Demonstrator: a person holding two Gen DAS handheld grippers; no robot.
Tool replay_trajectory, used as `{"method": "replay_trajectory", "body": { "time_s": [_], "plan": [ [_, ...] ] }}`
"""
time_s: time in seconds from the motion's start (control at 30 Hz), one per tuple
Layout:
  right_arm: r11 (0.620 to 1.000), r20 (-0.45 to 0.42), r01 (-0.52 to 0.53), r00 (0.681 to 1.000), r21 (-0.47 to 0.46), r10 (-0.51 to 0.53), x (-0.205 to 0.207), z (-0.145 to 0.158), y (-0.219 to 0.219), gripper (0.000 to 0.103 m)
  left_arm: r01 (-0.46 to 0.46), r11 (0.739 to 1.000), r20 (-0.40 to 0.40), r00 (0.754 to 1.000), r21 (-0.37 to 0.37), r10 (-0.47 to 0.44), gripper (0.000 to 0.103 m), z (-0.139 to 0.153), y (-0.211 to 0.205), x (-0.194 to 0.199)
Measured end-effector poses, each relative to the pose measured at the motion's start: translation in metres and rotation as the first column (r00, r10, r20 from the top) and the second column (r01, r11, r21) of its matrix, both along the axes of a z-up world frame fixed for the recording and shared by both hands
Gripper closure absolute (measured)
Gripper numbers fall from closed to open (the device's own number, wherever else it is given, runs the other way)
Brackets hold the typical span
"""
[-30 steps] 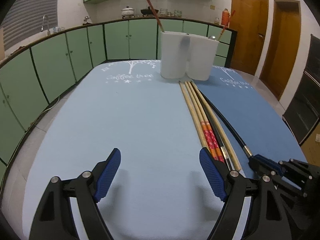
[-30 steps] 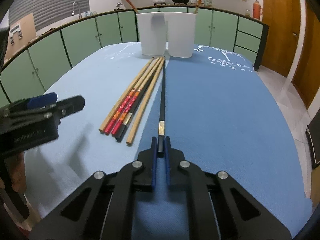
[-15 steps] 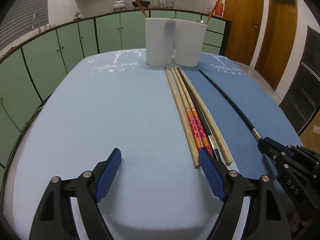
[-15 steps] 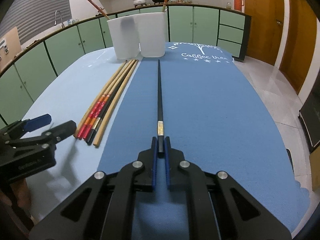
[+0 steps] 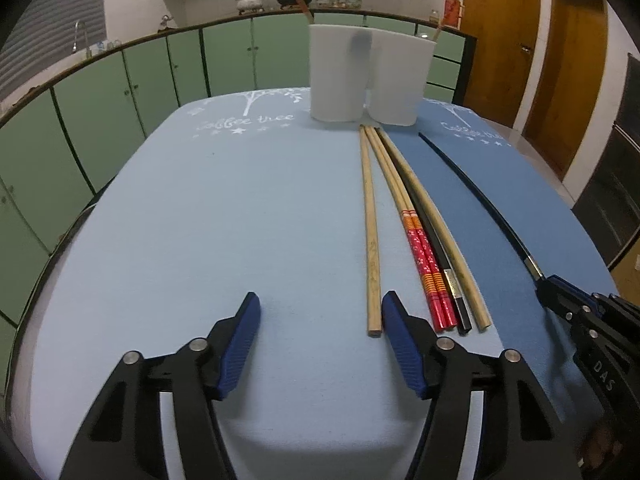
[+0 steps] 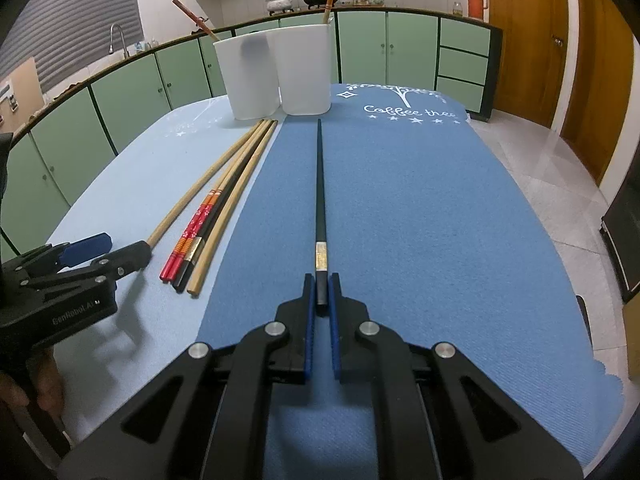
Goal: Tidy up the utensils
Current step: 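Close the left gripper on a plain wooden chopstick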
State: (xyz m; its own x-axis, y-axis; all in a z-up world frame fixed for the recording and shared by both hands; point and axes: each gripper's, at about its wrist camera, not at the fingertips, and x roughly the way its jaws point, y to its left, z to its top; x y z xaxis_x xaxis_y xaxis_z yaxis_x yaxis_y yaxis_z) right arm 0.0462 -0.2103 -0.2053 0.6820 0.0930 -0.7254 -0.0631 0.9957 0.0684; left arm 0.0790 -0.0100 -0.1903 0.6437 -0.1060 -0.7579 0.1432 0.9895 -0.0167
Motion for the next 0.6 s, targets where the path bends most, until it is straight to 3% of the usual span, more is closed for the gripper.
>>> {"method": "replay_trajectory", "body": {
  "time_s": [0.17, 0.27, 0.43, 0.6],
  "plan": [
    [1.000, -0.001, -0.012, 1.000, -0.001, 0.012, 0.000, 0.000, 0.002, 0.097, 0.004, 1.000, 0.004, 1.000, 0.006, -0.004, 0.041, -0.001, -0.005, 0.000],
    [1.000, -0.003, -0.010, 1.000, -0.001, 0.010, 0.001, 0.000, 0.002, 0.097, -0.001, 1.000, 0.014, 1.000, 0.006, 0.000, 0.053, 0.000, -0.008, -0.001],
    [1.000, -0.004, -0.018, 1.000, 0.001, 0.018, 0.003, 0.001, 0.002, 0.097, 0.018, 1.000, 0.028, 0.999, 0.007, -0.019, 0.095, 0.000, -0.013, -0.003],
    [1.000, 0.007, -0.019, 1.000, 0.013, 0.019, 0.003, 0.008, -0.001, 0.097, 0.031, 0.999, 0.026, 0.999, -0.023, -0.031, 0.096, 0.004, -0.013, -0.003]
  ]
}}
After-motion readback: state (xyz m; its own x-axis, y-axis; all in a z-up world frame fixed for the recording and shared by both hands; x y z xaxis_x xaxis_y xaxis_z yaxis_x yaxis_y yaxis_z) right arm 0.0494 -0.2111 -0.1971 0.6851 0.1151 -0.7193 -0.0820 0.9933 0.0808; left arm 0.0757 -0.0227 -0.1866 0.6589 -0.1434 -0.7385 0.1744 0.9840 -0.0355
